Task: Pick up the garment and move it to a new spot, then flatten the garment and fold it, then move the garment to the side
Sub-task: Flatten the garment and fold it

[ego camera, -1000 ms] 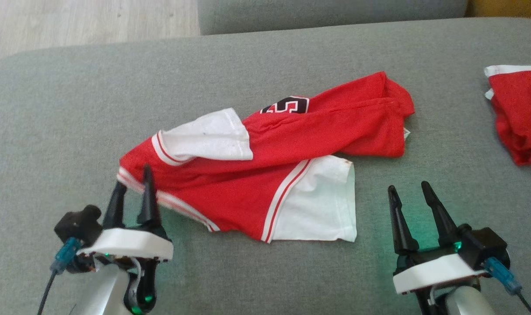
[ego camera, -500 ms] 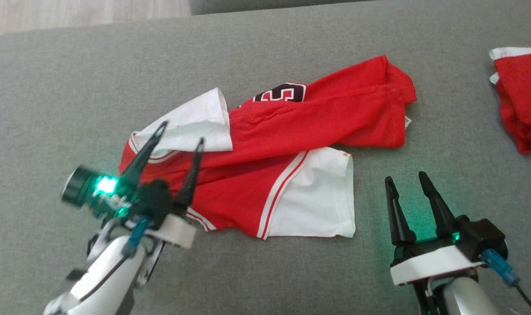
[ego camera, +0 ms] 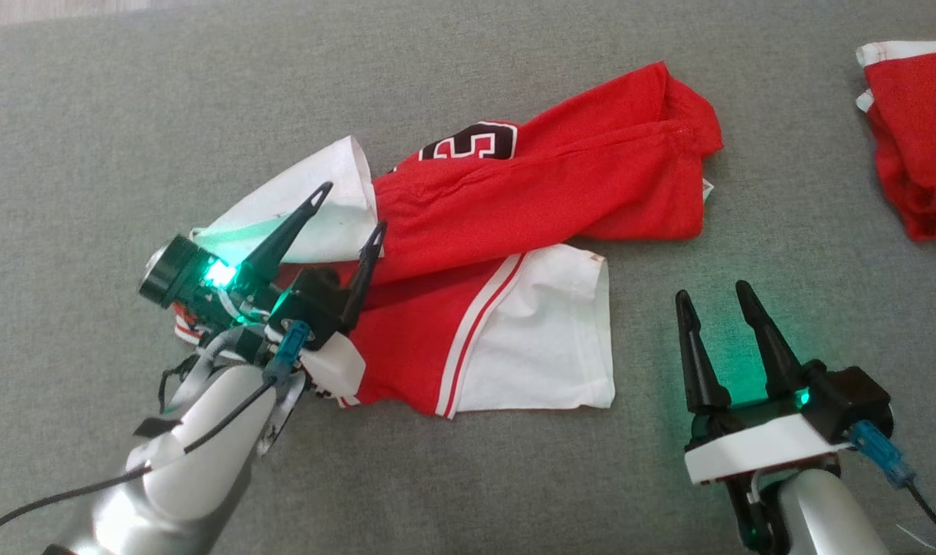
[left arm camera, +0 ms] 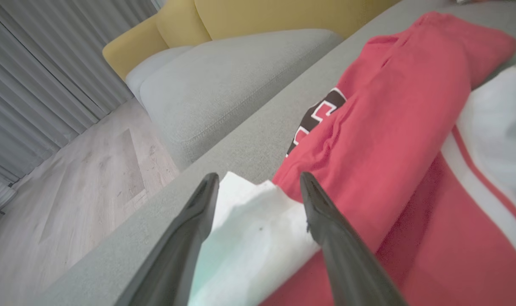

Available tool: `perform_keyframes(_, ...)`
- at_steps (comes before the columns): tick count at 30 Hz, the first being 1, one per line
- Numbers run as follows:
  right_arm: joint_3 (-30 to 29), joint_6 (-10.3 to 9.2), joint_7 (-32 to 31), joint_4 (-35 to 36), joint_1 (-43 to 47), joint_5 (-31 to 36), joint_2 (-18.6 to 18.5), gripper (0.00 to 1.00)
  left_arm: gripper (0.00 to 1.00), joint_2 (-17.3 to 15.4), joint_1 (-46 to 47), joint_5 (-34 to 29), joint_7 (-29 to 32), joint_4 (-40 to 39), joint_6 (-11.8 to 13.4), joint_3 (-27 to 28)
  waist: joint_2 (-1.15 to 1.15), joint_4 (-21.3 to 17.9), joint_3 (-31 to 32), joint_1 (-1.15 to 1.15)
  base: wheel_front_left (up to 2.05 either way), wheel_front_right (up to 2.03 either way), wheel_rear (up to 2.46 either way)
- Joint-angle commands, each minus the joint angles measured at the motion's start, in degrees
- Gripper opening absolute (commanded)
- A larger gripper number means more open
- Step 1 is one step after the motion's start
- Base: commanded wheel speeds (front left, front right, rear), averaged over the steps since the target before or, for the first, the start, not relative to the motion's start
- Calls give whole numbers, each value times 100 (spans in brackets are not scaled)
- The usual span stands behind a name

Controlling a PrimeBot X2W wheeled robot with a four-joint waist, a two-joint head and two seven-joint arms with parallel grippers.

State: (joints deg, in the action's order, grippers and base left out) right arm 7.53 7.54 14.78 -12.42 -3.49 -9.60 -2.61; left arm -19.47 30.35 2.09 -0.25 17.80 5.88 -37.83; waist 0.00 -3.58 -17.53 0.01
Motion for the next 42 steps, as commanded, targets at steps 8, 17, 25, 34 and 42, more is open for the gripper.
perform_keyframes(8, 181, -5, 22, 187, -181, -9, -27, 100, 100, -61, 539, 44, -148, 344, -68, 127, 0, -35, -55, -1, 0, 0, 0)
perform_keyframes(17, 199, -5, 22, 176, -199, -12, -27, 100, 100, -21, 679, 137, -103, 711, -181, 52, 0, -120, -99, -1, 0, 0, 0)
perform_keyframes(25, 185, -5, 22, 171, -222, -20, -27, 100, 0, 7, 774, 186, -158, 901, -185, 23, 0, -165, -129, -1, 0, 0, 0)
perform_keyframes(34, 38, -5, 22, 267, -227, 108, -61, 100, 0, -63, 755, 271, -535, 519, 27, 149, 0, 117, 25, -1, 0, 0, 0)
perform_keyframes(42, -278, -5, 22, 34, -1054, -495, -632, 100, 0, -576, 680, 558, -572, -916, 127, 598, 0, 550, -1, -1, 0, 0, 0)
